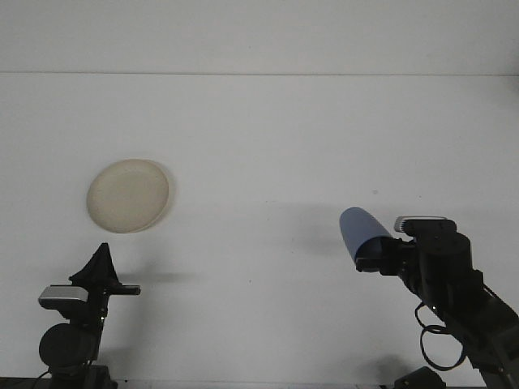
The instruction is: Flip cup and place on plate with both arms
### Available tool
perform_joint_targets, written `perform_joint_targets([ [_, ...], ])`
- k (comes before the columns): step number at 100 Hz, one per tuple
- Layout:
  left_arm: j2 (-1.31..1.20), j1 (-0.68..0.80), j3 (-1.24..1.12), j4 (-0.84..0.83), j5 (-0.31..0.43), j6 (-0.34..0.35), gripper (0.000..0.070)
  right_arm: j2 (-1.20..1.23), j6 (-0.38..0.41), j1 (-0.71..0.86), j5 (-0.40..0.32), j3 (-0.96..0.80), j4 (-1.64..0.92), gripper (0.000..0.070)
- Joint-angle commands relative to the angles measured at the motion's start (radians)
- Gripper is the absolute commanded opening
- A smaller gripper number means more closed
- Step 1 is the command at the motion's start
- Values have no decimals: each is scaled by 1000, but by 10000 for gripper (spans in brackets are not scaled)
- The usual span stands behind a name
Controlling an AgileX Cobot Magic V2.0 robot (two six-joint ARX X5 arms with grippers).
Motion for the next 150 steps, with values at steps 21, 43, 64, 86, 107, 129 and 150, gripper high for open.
perform_joint_targets([
  [21,-2,1,-20,12,2,13,11,298,72,245,13,229,-153,0],
  [43,-2,1,-20,12,2,13,11,573,49,369,14,416,-257,0],
  [64,-2,1,-20,12,2,13,11,779,-23,427,1,527,-364,0],
  [86,-2,1,-20,12,2,13,11,914,-71,448,-13,544,-413,0],
  [107,-2,1,-20,12,2,13,11,976,-104,447,-55,544,-412,0],
  [129,-2,1,-20,12,2,13,11,1022,-127,447,-63,544,-409,0],
  [150,-2,1,-20,12,2,13,11,1039,-140,449,-91,544,-389,0],
])
